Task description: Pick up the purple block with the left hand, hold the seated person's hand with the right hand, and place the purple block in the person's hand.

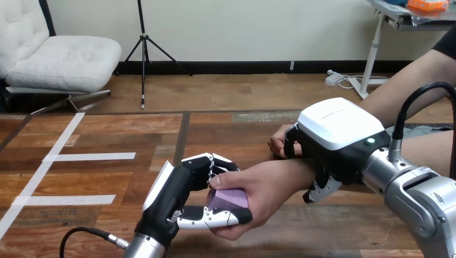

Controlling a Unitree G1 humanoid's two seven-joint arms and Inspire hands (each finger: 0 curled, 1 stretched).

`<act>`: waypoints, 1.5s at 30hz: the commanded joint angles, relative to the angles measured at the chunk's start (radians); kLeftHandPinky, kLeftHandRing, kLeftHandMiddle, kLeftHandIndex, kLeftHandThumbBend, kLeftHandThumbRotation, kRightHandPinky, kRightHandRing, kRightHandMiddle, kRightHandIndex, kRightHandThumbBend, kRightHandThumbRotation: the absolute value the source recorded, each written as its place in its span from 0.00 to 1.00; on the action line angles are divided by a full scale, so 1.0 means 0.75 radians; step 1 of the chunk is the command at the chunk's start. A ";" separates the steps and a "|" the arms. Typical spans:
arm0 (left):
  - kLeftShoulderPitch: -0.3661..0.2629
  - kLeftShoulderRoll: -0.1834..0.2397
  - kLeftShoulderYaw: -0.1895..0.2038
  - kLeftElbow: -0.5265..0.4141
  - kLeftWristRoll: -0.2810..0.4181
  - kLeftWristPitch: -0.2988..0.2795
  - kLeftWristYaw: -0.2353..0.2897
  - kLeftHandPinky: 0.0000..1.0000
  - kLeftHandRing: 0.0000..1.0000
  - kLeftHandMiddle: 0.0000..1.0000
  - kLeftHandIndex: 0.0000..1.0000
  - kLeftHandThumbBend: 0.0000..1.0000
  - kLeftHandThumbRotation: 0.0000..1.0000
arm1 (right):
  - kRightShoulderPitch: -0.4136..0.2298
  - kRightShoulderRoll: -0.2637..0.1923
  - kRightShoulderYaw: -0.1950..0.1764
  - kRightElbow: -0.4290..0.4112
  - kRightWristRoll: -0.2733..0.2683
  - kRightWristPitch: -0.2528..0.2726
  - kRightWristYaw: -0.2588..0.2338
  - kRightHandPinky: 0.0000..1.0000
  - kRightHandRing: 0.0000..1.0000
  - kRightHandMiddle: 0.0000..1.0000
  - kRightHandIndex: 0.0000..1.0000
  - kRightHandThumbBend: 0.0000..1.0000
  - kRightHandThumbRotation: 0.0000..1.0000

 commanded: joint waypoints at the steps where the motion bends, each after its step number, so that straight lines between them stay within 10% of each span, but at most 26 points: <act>1: -0.077 0.035 -0.050 -0.047 0.067 -0.022 -0.022 0.58 0.65 0.70 0.71 0.89 0.31 | -0.041 -0.023 -0.049 -0.041 -0.002 -0.002 -0.045 0.54 0.64 0.69 0.71 0.82 0.02; 17: -0.093 0.097 -0.083 -0.048 0.114 -0.062 -0.048 0.92 0.97 0.98 0.98 0.97 0.56 | 0.004 -0.037 -0.083 -0.072 0.064 -0.045 -0.044 0.72 0.80 0.81 0.81 0.85 0.09; 45: -0.084 0.098 -0.080 -0.018 -0.032 -0.110 -0.161 0.95 0.99 1.00 1.00 0.97 0.57 | 0.252 0.040 -0.190 -0.241 0.259 -0.057 -0.226 0.72 0.79 0.80 0.79 0.79 0.10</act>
